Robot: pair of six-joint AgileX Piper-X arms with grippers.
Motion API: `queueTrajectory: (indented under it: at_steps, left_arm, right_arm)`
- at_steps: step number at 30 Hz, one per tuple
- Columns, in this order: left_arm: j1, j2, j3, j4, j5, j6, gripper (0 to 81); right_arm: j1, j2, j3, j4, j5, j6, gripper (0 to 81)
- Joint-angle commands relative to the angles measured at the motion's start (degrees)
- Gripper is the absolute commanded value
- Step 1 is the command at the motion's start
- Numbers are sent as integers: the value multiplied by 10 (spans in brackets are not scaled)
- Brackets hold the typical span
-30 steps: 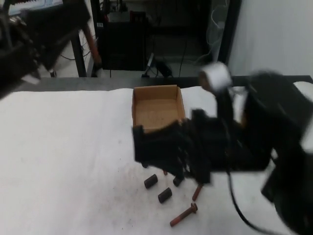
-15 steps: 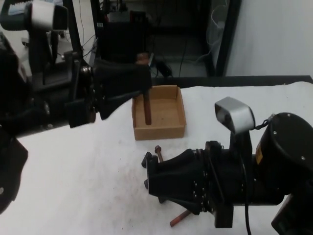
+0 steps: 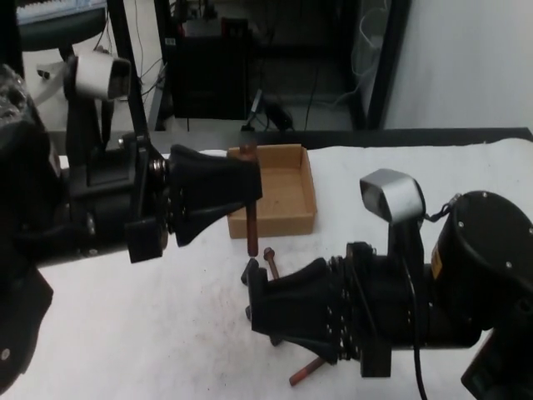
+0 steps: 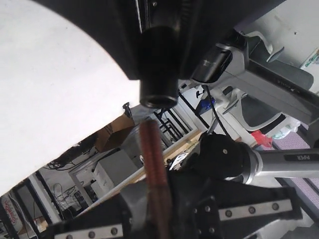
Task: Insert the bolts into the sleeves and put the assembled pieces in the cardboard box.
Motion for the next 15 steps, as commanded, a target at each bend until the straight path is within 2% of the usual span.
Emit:
queueTrajectory:
  at_steps: [1,10,15]
  left_arm:
    - [-3,-1,-1,-6,6,5,2]
    - [-3,-1,-1,-6,14,3,2]
    - [-3,-1,-1,-6,28,0,2]
  right_arm:
    - [-2,-6,-8,-6,0,0,8]
    - [-4,-6,-26,-6,0,0,8]
    - [-24,-6,-26,20,0,-10,8]
